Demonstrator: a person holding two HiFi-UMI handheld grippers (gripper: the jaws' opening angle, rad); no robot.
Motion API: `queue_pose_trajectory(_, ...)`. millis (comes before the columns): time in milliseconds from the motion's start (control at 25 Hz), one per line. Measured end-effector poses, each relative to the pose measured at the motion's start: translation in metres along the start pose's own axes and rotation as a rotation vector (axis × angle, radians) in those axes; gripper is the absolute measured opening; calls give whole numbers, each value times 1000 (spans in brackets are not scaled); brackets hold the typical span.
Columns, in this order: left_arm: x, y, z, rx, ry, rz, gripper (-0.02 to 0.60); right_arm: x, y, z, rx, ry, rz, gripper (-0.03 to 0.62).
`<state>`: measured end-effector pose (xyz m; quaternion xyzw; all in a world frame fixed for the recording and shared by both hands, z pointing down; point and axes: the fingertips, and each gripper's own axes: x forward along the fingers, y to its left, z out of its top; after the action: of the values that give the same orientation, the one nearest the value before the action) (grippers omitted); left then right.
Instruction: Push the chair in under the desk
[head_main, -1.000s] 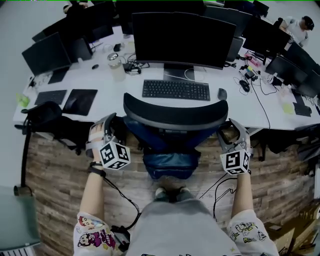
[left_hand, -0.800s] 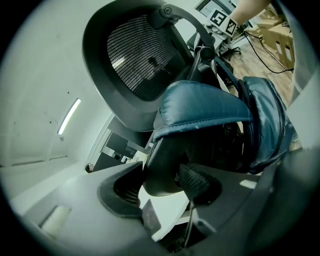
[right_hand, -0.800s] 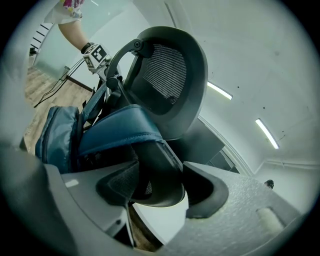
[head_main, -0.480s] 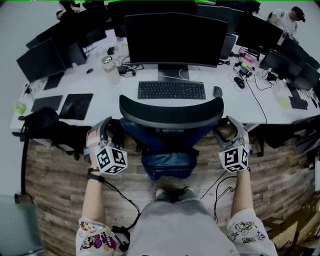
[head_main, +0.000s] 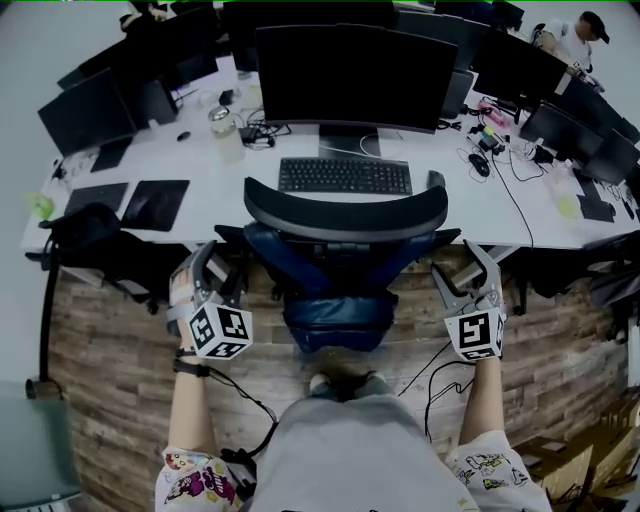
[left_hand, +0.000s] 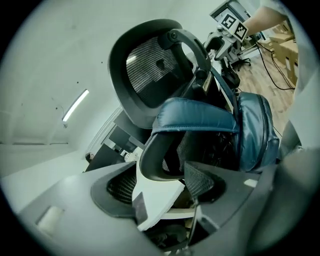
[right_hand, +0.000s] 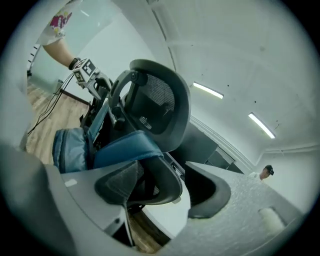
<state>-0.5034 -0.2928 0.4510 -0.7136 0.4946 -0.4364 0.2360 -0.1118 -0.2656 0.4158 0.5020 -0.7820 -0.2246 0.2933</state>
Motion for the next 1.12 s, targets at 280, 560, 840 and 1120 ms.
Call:
queue_pose_trajectory(280, -39, -12, 16, -139, -53, 11, 293, -27, 31, 36, 142, -107, 37, 291)
queue_pose_trajectory(560, -72, -34, 35, -292, -109, -3, 264, -39, 71, 54, 319, -161, 119, 271)
queue_pose_trajectory(840, -91, -68, 42, -428, -136, -83, 227, -49, 112, 58, 426, -158, 206, 222)
queue_pose_trajectory(1120, -110, -97, 58, -597, -216, -167, 160, -58, 135, 52, 511, -150, 253, 163)
